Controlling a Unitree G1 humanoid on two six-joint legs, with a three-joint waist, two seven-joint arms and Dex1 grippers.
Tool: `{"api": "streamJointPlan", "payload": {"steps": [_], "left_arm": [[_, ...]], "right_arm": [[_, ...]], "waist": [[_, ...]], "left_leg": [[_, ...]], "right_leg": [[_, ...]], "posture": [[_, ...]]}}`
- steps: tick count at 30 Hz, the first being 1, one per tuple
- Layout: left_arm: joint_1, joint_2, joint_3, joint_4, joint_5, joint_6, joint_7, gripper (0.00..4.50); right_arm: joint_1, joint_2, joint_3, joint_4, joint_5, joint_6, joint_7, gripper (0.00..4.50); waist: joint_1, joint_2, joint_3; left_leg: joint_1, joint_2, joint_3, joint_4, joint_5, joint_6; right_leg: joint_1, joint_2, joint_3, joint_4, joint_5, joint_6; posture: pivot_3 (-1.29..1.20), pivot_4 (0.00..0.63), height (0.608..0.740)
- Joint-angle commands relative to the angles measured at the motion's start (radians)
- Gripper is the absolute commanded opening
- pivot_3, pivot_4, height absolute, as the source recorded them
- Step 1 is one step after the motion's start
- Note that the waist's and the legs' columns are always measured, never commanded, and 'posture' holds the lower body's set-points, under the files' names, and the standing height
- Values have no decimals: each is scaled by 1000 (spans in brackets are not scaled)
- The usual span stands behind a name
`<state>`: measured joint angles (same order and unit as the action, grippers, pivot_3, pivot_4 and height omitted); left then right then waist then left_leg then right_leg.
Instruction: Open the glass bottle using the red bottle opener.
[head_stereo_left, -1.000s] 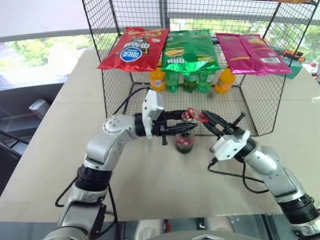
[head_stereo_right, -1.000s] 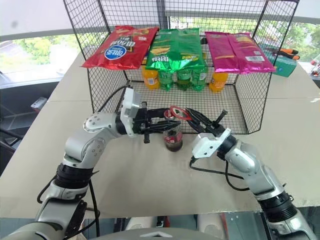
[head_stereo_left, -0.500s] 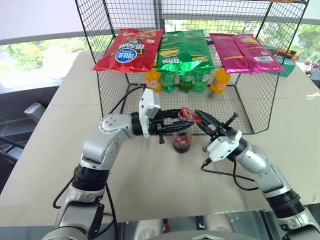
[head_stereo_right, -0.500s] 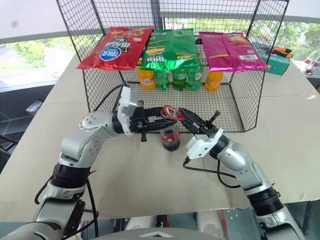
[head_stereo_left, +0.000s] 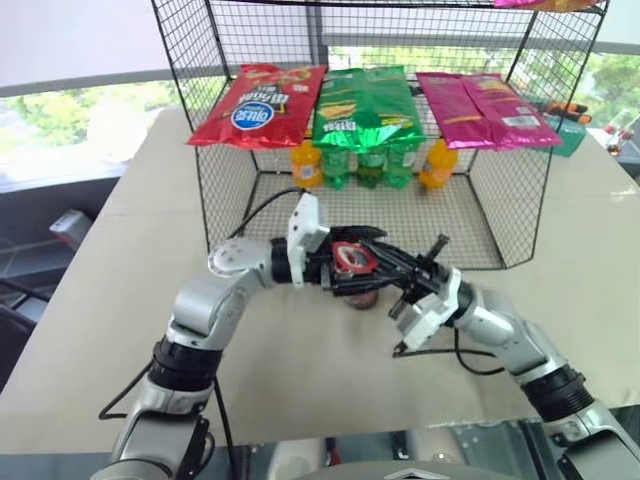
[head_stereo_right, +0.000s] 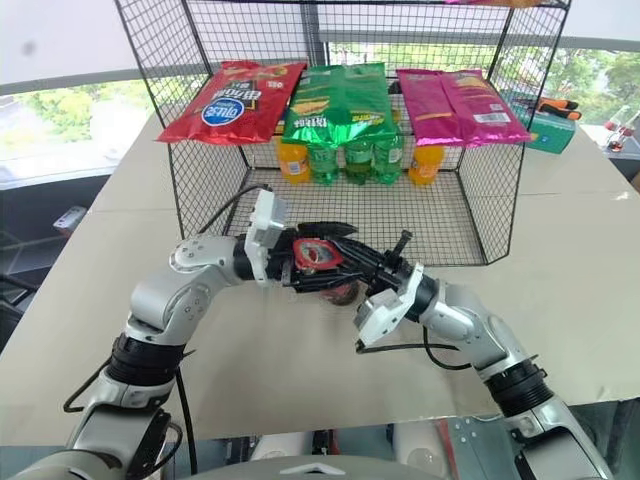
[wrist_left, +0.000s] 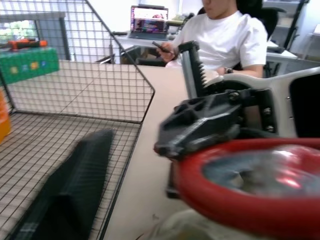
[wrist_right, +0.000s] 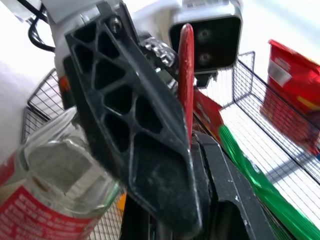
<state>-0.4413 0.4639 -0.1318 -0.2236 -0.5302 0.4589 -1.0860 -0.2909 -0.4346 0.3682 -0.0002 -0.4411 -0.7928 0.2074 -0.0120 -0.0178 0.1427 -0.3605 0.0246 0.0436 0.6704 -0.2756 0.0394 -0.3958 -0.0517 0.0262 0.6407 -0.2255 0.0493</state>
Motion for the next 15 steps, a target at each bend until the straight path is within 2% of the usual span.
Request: {"api": "streamJointPlan", "payload": {"steps": [1, 15], "left_arm": [[-7, -9, -10, -9, 16, -24, 14, 4461], [-73, -59, -5, 89, 55, -60, 53, 4461]], "right_arm": [[36, -41, 67, 71, -107, 29, 74, 0], [3, -44, -55, 71, -61, 90, 9, 0]], "waist": [[0, 0, 0], [-1, -2, 1]], "left_leg": [[0, 0, 1, 0, 0, 0], [-1, -1, 2, 0, 0, 0]], "right_leg": [[0, -1, 0, 0, 0, 0], [-1, -2, 1, -2, 0, 1]], "posture": [[0, 150, 740], [0, 150, 740]]}}
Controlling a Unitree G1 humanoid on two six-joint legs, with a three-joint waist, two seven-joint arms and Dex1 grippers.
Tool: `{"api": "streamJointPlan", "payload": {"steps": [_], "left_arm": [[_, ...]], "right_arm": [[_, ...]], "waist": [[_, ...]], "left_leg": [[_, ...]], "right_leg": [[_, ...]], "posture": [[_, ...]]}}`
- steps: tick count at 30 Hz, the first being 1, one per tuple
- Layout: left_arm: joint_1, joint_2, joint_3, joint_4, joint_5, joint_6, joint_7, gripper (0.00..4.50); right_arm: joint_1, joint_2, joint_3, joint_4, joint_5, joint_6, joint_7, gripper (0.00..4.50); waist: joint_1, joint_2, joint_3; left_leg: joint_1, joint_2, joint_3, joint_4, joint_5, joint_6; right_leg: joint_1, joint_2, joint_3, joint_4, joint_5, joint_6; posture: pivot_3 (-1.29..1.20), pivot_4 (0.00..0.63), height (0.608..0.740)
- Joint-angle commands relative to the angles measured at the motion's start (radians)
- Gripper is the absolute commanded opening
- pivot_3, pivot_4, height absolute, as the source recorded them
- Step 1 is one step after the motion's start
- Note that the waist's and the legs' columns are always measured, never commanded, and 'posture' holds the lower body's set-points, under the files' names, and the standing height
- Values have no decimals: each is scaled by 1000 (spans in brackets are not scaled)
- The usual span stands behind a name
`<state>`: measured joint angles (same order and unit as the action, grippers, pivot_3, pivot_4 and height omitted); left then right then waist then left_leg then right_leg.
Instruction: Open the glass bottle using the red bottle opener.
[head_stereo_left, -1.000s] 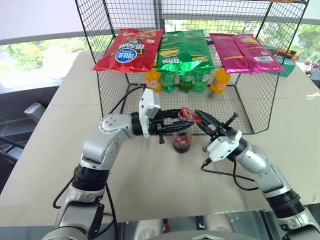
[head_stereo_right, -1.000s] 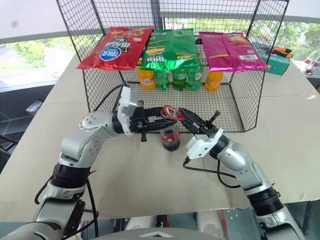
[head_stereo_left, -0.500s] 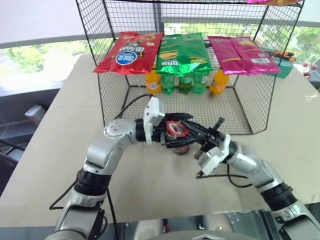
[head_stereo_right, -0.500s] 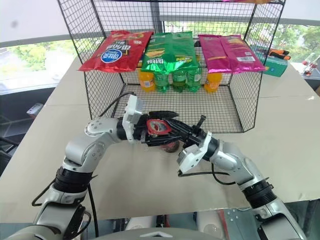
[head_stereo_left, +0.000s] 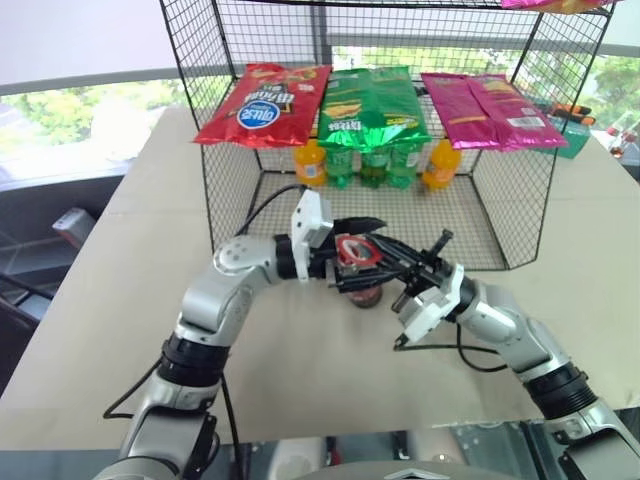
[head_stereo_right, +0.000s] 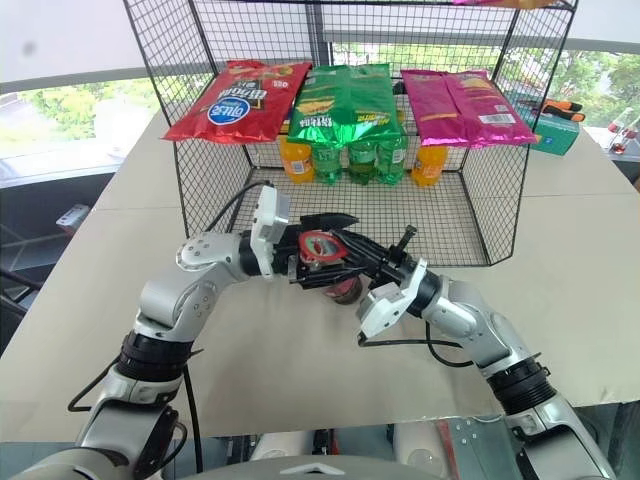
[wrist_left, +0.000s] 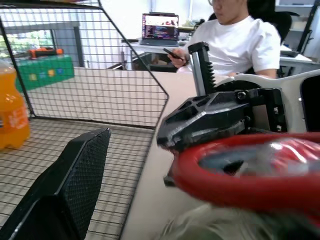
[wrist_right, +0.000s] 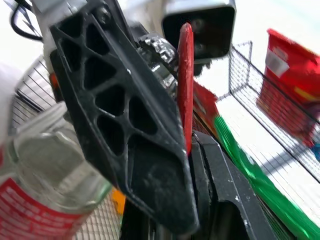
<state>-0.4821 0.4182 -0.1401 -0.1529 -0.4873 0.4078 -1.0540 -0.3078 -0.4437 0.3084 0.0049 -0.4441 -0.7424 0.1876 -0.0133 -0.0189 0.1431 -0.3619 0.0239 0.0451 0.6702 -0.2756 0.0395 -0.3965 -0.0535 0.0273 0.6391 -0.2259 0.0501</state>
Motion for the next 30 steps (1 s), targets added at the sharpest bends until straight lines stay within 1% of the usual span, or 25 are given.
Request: {"api": "streamJointPlan", "payload": {"steps": [1, 8, 14, 22, 28, 30], "left_arm": [[-44, -19, 4, 31, 12, -4, 28, 4461], [-52, -16, 10, 47, 8, 6, 35, 4461], [-19, 11, 34, -1, -28, 34, 26, 4461], [26, 74, 70, -83, -91, 72, 2, 4461], [35, 82, 59, -90, -95, 78, -12, 4461], [37, 86, 52, -85, -91, 80, -24, 3957]], "right_arm": [[15, -39, 0, 71, -55, 40, 30, 0], [19, -52, -18, 58, -42, 58, 45, 0], [38, -58, -20, 40, -39, 74, 54, 0], [37, -63, -19, 35, -29, 84, 58, 0], [31, -61, -18, 34, -25, 87, 57, 0], [32, -61, -17, 32, -25, 88, 57, 0]], "waist": [[0, -1, 1], [-4, -2, 2], [-5, -2, 2], [-3, -2, 3], [-3, -2, 4], [-3, -2, 4]], "left_leg": [[0, 0, 0, 0, 0, 0], [-2, 1, 0, -4, 0, 0], [-2, 2, 0, -6, 0, 0], [-2, 3, 0, -6, 0, 0], [-3, 3, 0, -6, 0, 0], [-3, 3, 0, -6, 0, 0]], "right_leg": [[0, 0, 0, 0, 0, 0], [-2, 2, 0, -4, 2, -3], [-2, 3, 0, -6, 2, -3], [-2, 2, -1, -7, 2, -3], [-2, 2, -1, -7, 2, -3], [-2, 1, -1, -7, 2, -3]], "posture": [[0, 150, 740], [0, 150, 740], [0, 150, 740], [0, 150, 740], [0, 150, 740], [0, 150, 740]]}}
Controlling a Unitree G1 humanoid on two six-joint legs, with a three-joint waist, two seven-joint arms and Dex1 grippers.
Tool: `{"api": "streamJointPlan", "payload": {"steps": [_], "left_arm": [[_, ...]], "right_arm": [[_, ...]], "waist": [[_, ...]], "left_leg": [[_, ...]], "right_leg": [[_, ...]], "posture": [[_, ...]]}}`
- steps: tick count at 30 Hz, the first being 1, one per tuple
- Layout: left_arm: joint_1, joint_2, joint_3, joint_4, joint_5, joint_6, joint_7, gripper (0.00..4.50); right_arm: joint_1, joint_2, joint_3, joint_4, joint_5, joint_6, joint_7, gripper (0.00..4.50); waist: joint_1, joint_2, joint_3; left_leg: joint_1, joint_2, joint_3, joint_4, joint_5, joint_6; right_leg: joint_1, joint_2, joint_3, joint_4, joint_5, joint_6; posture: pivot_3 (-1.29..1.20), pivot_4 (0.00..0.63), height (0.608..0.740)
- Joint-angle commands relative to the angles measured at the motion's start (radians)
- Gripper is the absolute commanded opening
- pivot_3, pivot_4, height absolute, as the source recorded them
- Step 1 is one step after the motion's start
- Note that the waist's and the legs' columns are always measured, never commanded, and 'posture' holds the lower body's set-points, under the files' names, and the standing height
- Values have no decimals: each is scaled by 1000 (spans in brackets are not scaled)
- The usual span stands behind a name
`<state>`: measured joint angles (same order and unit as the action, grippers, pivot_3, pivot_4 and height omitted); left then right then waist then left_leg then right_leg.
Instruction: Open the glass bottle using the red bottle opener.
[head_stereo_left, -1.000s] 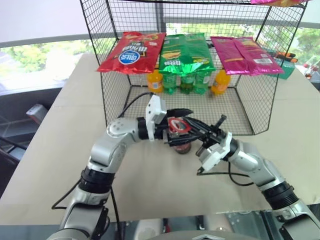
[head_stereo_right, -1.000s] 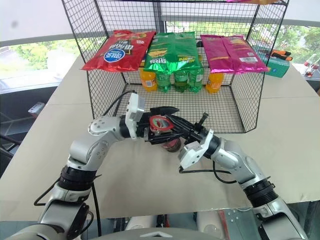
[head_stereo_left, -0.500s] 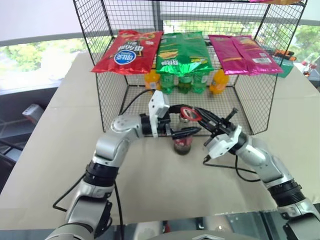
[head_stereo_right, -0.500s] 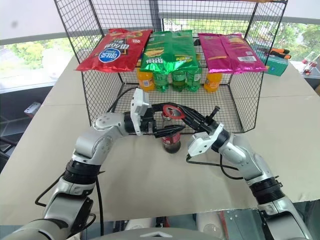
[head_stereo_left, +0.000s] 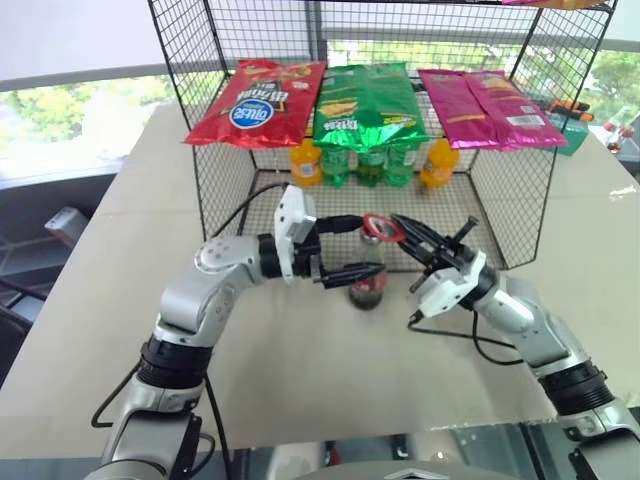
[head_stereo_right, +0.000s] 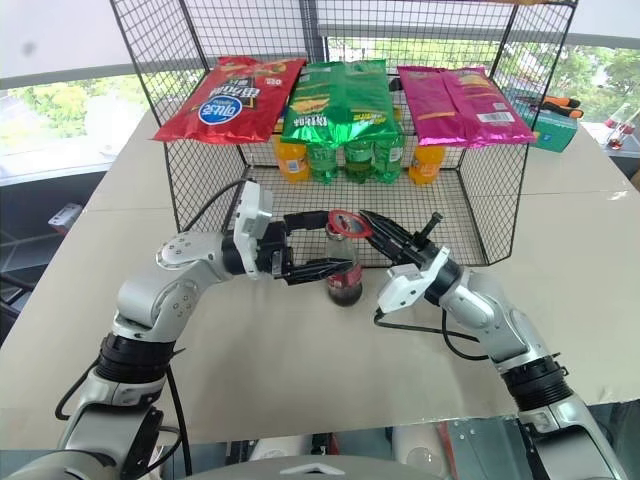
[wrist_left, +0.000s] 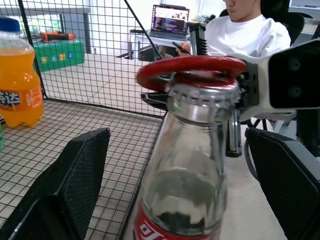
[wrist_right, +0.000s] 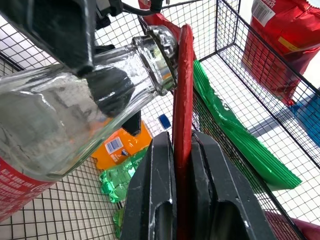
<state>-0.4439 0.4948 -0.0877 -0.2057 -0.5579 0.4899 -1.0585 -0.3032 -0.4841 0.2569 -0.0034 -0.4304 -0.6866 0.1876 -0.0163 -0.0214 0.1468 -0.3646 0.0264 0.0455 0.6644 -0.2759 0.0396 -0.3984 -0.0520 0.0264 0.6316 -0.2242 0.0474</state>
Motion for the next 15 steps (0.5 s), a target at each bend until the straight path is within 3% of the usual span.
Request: {"api": "streamJointPlan", "payload": {"steps": [1, 6, 8, 15], "left_arm": [[1, 12, -6, -27, -13, -5, -27, 3758], [2, 12, -22, -13, 2, -8, -44, 1456], [1, 8, -30, -9, 7, -12, -46, 1200], [1, 6, -35, -14, 9, -11, -43, 1190]], "right_arm": [[28, -20, 34, 40, -38, 33, 57, 0], [36, -18, 36, 27, -38, 37, 58, 0], [40, -16, 40, 20, -35, 37, 59, 0], [67, -8, 93, -37, 59, 24, 132, 0]], "waist": [[0, 0, 0], [0, 0, 0], [1, 0, 0], [2, 0, 0]], "left_leg": [[0, 0, 0, 0, 0, 0], [0, 0, 0, -1, 0, 0], [0, 0, 0, -1, 0, 0], [-1, 0, 0, -4, 0, 0]], "right_leg": [[0, 0, 0, 0, 0, 0], [0, 0, 0, -1, 0, 0], [0, -1, 0, -2, 0, 0], [0, -1, -1, -5, 0, 0]], "posture": [[0, 150, 740], [0, 150, 740], [0, 150, 740], [0, 150, 740]]}}
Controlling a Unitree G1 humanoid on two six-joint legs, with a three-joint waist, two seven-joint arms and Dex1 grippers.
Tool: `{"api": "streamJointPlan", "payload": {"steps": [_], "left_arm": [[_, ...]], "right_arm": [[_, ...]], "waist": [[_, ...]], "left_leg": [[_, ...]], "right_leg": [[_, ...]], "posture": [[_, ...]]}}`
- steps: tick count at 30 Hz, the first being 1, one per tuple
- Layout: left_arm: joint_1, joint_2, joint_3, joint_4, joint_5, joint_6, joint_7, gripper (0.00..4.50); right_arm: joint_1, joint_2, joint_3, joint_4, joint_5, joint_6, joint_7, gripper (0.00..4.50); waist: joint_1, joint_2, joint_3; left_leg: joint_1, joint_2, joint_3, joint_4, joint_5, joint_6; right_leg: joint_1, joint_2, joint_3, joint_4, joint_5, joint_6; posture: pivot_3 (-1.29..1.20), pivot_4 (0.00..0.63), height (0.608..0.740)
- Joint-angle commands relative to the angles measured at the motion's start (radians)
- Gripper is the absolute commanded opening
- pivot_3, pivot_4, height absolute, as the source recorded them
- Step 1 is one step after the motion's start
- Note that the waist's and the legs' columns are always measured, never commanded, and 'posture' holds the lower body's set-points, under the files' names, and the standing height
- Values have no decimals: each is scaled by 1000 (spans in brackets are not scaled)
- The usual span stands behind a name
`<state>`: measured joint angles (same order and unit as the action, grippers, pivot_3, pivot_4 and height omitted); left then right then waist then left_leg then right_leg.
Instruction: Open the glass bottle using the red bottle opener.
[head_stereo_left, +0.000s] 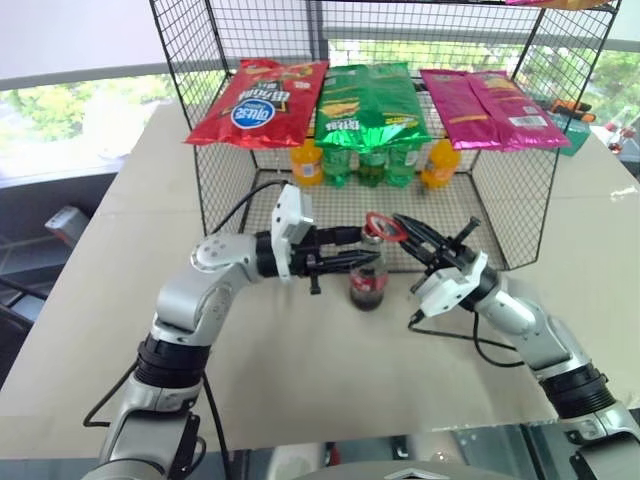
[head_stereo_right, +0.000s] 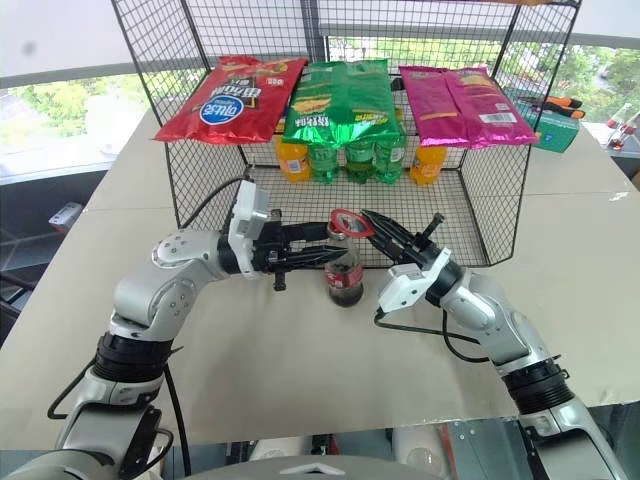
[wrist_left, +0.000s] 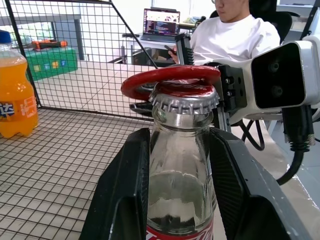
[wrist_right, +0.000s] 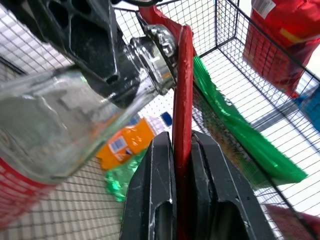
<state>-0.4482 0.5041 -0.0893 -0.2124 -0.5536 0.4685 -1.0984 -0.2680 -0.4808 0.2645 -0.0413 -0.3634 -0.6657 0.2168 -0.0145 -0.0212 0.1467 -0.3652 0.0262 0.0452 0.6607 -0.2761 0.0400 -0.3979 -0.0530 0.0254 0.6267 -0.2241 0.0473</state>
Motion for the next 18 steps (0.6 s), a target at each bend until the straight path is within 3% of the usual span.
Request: {"api": "streamJointPlan", "payload": {"steps": [1, 7, 18], "left_arm": [[5, -5, -34, -7, 6, 10, -2, 1190], [2, -14, -35, -11, 6, 15, 3, 1188], [-11, -35, -38, -8, 11, 34, 25, 1185]], "right_arm": [[35, -13, 95, 1, 2, 4, 119, 0], [52, -15, 146, 15, 18, 13, 189, 0], [42, 29, 207, 163, -121, -97, 143, 0]], "waist": [[0, 0, 0], [1, 0, 0], [1, 0, -3]], "left_leg": [[0, 0, 0, 0, 0, 0], [0, 0, 0, -2, 0, 0], [2, 0, 0, -2, 0, 0]], "right_leg": [[0, 0, 0, 0, 0, 0], [0, 0, 0, -1, 0, 0], [1, -1, 0, -1, 0, 0]], "posture": [[0, 150, 740], [0, 150, 740], [0, 150, 740]]}}
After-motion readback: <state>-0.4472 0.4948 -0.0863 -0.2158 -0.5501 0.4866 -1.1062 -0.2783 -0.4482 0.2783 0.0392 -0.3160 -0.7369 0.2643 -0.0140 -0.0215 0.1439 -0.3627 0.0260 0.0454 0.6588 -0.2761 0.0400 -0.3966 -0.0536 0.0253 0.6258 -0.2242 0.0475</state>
